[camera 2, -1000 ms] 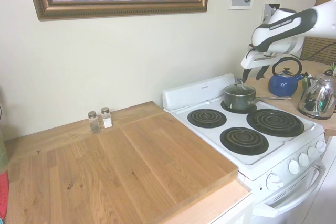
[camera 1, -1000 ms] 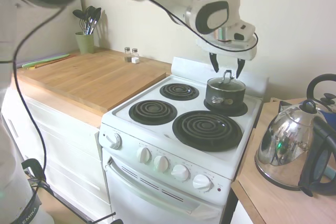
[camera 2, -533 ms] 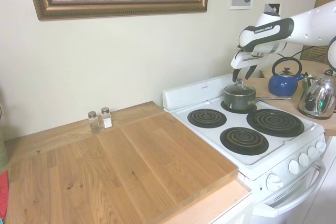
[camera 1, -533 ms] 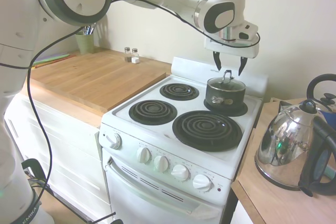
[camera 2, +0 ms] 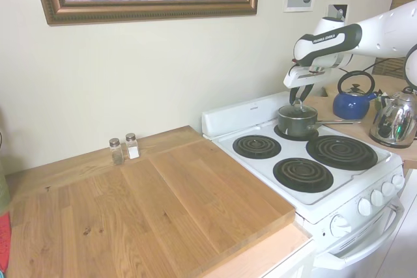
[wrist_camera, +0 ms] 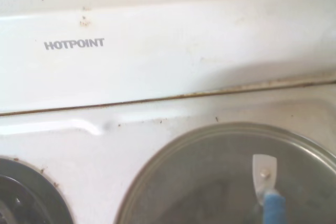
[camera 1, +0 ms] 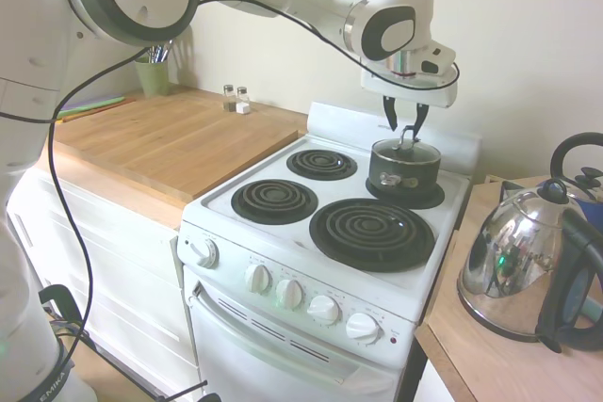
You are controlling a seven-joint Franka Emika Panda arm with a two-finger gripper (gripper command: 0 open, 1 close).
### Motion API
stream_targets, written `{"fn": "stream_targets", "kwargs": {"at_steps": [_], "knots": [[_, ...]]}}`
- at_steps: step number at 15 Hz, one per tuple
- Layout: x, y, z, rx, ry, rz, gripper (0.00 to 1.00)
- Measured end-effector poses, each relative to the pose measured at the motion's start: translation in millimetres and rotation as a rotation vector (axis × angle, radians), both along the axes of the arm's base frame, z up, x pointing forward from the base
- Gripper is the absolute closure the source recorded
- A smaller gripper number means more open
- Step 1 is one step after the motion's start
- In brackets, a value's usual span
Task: Uncover the lid of the pot
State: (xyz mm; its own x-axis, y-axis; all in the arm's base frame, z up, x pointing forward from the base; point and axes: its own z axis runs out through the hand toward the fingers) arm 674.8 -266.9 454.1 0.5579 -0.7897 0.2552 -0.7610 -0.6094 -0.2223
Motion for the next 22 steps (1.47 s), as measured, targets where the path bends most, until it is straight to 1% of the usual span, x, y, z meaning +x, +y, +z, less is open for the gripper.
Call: {"fn": "stream_targets", "kwargs": {"at_steps": [8,13,14,15,17,19,22], "knots": [[-4.4,-8.9,-2.8,0.023,0.008,-0.022,1.00],[-7.4,-14.6,2.7,0.035,0.002,-0.032,1.00],[-8.9,-14.5,8.7,0.022,-0.007,-0.030,1.00],[-12.0,-11.0,18.6,-0.004,-0.021,-0.024,1.00],[-22.5,13.1,41.0,-0.082,-0.037,-0.014,1.00],[-31.5,69.6,57.7,-0.169,-0.024,-0.002,1.00],[-31.2,183.2,48.7,-0.290,0.031,0.013,1.00]]}}
